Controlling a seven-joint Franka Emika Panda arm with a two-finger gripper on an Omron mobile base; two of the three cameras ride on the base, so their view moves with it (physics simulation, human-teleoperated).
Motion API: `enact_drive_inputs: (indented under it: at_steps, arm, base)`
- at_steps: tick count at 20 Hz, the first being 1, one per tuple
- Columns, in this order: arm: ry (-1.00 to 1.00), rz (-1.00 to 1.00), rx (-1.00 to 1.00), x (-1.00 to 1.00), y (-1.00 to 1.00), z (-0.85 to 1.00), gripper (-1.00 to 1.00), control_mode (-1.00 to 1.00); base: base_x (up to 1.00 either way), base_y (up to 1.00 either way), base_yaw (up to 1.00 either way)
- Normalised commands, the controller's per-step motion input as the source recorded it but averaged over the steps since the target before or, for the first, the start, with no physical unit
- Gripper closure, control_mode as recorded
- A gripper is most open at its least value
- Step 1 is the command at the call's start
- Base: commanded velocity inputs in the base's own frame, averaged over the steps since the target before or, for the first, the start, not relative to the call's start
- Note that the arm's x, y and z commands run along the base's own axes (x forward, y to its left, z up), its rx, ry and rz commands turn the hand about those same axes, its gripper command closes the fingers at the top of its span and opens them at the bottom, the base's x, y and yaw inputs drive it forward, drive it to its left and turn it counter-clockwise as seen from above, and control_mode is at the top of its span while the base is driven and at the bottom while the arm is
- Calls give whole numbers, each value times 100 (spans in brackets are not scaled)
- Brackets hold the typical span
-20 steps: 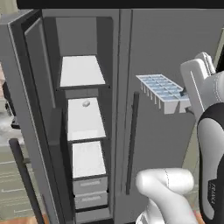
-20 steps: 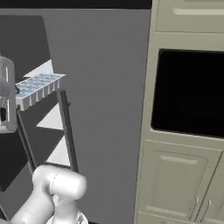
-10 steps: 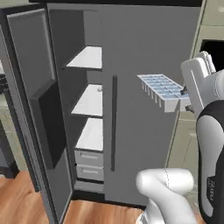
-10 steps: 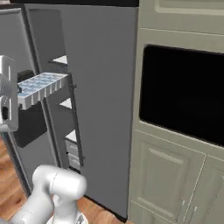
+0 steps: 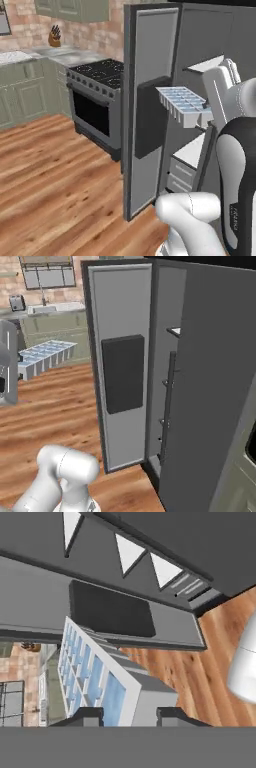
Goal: Open the freezer door, pick up the ice cube tray from the freezer, and place it on the dining counter.
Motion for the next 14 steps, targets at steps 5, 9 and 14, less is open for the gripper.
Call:
enact_drive_inputs:
  at_steps: [5,9,14]
  arm:
    - [0,0,0,0,0,0,100,100]
    - [0,0,0,0,0,0,100,100]
    - [0,0,0,0,0,0,100,100]
  base:
    - [0,0,100]
    - [0,0,100]
    - [0,0,100]
